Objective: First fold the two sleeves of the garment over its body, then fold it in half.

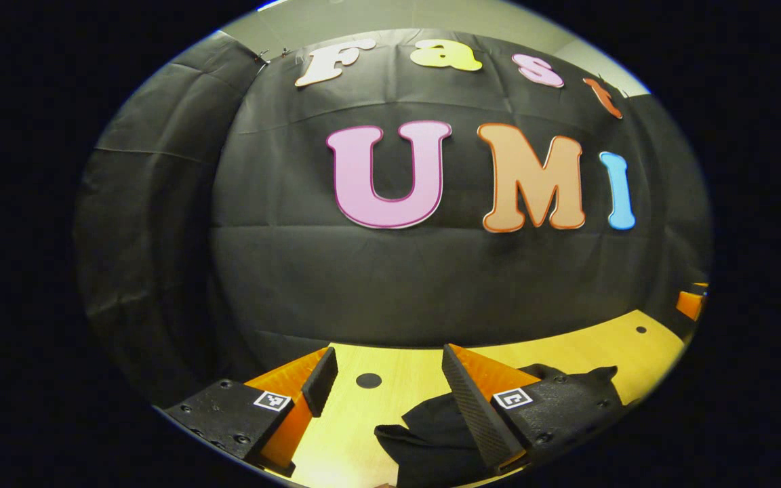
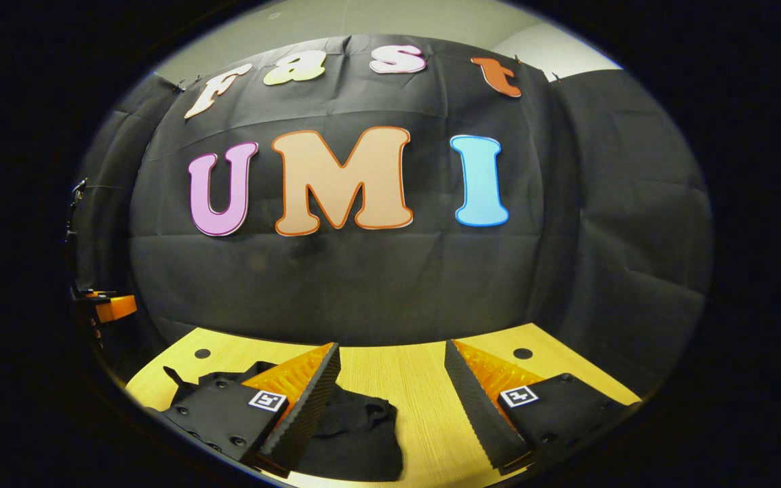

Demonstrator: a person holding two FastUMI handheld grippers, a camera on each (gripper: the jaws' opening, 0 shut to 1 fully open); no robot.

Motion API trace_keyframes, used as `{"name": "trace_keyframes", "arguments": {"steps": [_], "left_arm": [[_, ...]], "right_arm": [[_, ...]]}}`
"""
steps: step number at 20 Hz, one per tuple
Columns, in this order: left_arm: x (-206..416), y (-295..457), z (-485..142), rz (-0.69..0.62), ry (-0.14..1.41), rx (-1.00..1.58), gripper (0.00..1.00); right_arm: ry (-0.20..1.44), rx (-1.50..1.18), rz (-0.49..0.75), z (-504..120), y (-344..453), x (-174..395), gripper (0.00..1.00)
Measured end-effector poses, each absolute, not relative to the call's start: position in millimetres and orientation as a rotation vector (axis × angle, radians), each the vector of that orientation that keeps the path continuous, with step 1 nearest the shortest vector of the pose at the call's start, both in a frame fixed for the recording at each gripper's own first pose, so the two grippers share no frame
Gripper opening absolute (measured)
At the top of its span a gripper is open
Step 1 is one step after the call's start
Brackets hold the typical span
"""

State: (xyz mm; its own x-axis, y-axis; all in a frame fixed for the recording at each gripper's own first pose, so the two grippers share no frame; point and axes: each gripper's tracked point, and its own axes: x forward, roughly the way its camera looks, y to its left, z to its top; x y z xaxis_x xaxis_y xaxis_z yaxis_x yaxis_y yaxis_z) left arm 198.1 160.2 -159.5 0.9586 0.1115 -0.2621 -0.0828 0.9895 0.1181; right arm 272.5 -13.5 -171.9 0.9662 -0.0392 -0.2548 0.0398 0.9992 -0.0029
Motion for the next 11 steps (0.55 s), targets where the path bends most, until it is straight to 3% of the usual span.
{"name": "trace_keyframes", "arguments": {"steps": [6, 11], "left_arm": [[135.1, 130.4, -90.3, 0.112, 0.159, 0.052, 0.93], [67.7, 106.1, -53.5, 0.119, 0.095, 0.108, 0.92]], "right_arm": [[0.086, -0.032, 0.041, -110.0, -3.5, 198.2, 0.96], [0.068, 0.008, 0.068, -96.3, -16.0, 123.2, 0.97]]}}
